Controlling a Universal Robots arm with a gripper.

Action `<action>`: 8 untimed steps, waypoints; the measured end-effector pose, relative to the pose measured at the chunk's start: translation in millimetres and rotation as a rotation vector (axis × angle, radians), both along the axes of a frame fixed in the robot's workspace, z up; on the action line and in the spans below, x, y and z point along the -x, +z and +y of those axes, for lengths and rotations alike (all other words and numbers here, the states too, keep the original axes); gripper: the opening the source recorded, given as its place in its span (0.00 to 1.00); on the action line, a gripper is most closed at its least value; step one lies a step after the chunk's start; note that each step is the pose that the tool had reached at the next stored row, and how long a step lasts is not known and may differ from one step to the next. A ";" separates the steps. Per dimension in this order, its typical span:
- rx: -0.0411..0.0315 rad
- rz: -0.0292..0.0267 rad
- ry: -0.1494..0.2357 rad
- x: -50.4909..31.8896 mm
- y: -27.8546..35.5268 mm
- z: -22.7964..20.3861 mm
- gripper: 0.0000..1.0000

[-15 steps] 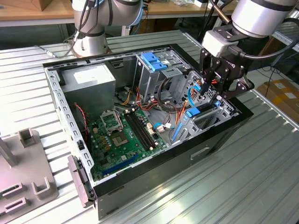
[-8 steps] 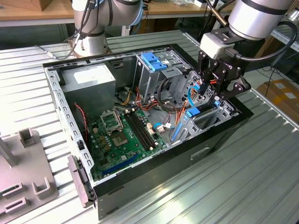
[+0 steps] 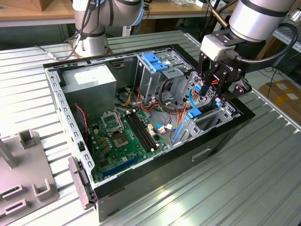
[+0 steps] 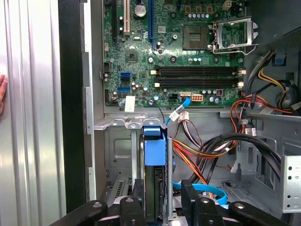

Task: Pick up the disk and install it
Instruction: 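Insert the disk into the insertion slot, then insert the first disk wire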

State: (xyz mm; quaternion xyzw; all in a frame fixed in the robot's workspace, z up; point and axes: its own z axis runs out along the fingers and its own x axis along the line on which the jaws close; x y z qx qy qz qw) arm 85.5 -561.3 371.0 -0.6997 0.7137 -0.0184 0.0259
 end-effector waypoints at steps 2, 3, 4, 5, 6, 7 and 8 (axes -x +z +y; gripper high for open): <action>0.0000 0.0000 0.000 0.0 -1.2 0.0 0.45; 0.0000 0.0000 0.000 0.0 -2.4 0.0 0.45; 0.0000 0.0000 0.000 0.0 -2.5 0.0 0.45; 0.0000 0.0000 0.000 0.0 -2.5 0.0 0.45; 0.0000 0.0000 0.000 0.0 -2.5 0.0 0.45; -0.0001 0.0000 0.000 0.0 -2.6 0.0 0.45; 0.0000 0.0000 0.000 0.0 -2.6 0.0 0.45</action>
